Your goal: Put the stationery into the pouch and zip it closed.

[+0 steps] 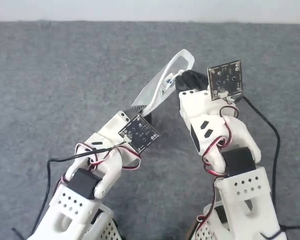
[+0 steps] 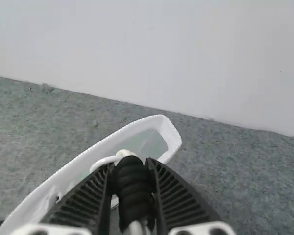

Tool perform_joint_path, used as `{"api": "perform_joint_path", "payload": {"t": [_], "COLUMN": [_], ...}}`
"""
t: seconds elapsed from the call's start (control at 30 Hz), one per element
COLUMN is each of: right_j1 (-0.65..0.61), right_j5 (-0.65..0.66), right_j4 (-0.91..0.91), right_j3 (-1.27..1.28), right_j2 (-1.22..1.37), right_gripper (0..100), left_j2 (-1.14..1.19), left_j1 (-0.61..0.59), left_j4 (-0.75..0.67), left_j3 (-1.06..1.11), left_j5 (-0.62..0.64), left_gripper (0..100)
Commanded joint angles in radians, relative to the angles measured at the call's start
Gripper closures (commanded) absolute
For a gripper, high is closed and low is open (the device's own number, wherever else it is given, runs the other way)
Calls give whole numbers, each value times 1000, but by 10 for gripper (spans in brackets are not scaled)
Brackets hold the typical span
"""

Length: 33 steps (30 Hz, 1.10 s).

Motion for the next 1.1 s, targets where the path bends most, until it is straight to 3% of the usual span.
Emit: {"api": "perform_joint_path", "payload": {"t": [0.0, 0.2, 0.4, 0.83, 1.07], "right_j1": [-12, -65, -111, -136, -142], "right_j5": [17, 81, 86, 86, 86], "right_j4": [45, 84, 84, 93, 93], "right_j3": [-106, -63, -9, -6, -6], "right_j2": [-58, -82, -82, -82, -82], "right_gripper": [993, 993, 993, 993, 993], "left_j2": [0, 0, 0, 0, 0], "left_j1": [-26, -26, -26, -15, 74], "left_j4": [40, 46, 41, 38, 37], "left_j3": [21, -21, -45, -151, -166], "left_j5": [-3, 18, 173, 219, 219], "left_gripper": [991, 977, 783, 797, 799]}}
